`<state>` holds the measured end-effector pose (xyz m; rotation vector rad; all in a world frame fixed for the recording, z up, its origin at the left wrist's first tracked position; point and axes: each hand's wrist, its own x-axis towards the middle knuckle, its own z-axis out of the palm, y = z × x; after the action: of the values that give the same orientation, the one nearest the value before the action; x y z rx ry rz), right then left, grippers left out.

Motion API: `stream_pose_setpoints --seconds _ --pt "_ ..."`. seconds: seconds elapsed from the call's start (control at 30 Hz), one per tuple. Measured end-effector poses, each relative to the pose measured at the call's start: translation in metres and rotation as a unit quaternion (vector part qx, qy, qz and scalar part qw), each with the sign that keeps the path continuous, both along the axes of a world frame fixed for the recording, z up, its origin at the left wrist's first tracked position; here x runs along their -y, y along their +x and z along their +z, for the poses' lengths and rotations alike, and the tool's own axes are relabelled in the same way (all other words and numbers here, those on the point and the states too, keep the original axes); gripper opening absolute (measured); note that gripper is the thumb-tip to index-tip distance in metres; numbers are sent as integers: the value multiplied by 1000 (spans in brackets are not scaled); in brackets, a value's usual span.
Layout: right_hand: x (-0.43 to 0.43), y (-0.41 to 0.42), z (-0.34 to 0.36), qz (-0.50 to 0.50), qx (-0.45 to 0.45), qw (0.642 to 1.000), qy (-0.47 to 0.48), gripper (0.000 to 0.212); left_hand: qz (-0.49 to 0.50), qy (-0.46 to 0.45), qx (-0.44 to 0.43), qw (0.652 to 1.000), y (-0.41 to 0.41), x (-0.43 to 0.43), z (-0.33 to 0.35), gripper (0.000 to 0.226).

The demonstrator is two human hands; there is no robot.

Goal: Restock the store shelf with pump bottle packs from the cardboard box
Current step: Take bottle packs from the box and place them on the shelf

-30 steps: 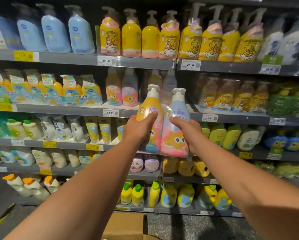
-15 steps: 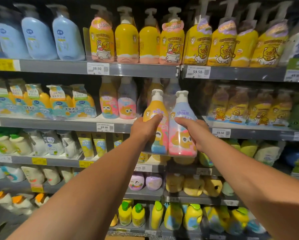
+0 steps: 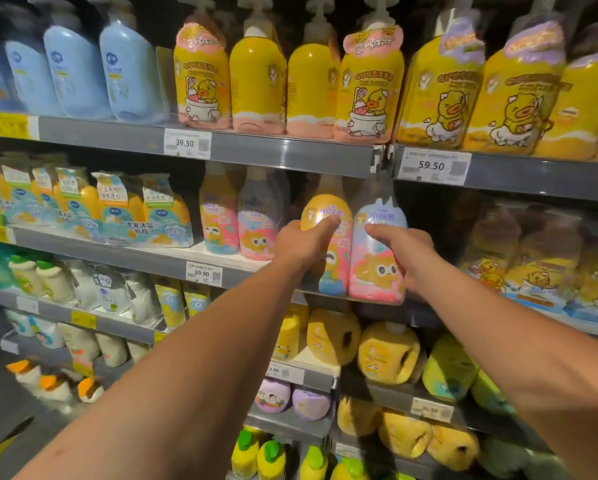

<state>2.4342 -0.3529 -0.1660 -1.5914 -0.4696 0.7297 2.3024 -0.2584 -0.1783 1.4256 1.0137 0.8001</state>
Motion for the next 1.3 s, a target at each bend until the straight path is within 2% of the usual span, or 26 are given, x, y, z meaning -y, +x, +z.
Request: stream_pose_setpoints --seconds 0.07,0.2,0.4,0.57,0.73,0.93,1.1,1.17,1.3 --pt "-6 6 2 4 -8 1000 2 63 10 -2 -11 1000 6 -5 1 69" --pt "-19 14 1 3 -18 1000 1 69 40 24 -14 999 16 -13 1 67" --pt "-28 13 -7 -12 -18 1000 7 63 53 42 13 998 22 -23 -9 54" --pt "-32 8 -6 -16 -22 1000 13 71 56 76 4 996 22 -31 -8 48" --pt "-35 5 -8 -34 -15 999 23 71 55 89 -18 994 25 -34 -10 60" --pt "-32 9 -2 -37 17 999 11 66 43 103 -38 993 31 -36 -10 59" --pt "-9 29 9 -56 38 998 -1 64 6 66 10 998 51 -20 -7 66" --pt "2 39 12 -64 47 997 -4 60 -10 43 20 999 63 -11 -8 66" --pt "10 55 13 -64 67 996 -2 31 -25 -4 65 998 82 -5 -18 54"
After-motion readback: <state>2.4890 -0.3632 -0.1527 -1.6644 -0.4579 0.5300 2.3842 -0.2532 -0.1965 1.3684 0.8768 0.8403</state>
